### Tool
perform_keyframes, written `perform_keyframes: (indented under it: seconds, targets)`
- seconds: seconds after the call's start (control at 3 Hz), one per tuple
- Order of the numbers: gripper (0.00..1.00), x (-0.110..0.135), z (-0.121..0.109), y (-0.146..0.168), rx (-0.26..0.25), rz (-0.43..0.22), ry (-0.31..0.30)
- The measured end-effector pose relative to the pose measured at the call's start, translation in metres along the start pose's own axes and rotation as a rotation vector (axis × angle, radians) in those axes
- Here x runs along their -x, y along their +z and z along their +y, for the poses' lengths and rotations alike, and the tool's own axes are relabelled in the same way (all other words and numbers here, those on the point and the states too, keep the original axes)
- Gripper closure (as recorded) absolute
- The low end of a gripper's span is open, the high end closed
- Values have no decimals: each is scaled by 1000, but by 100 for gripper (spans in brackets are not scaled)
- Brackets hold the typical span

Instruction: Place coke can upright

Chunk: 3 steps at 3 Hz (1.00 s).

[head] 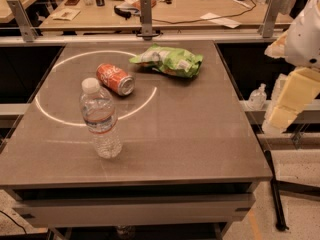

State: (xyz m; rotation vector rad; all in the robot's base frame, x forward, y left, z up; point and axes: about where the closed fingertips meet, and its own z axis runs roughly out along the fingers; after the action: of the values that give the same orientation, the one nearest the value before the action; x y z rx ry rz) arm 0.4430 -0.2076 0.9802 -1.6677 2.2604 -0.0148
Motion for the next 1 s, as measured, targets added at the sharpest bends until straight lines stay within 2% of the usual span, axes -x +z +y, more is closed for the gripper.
perform_keyframes:
  seconds: [0.33, 0.67, 1.0]
  targets:
    - [0, 24, -9, -4, 37, -41, 77]
    - [0, 56, -23, -11, 60, -69, 182]
    - [0, 87, -37, -20, 27, -76, 298]
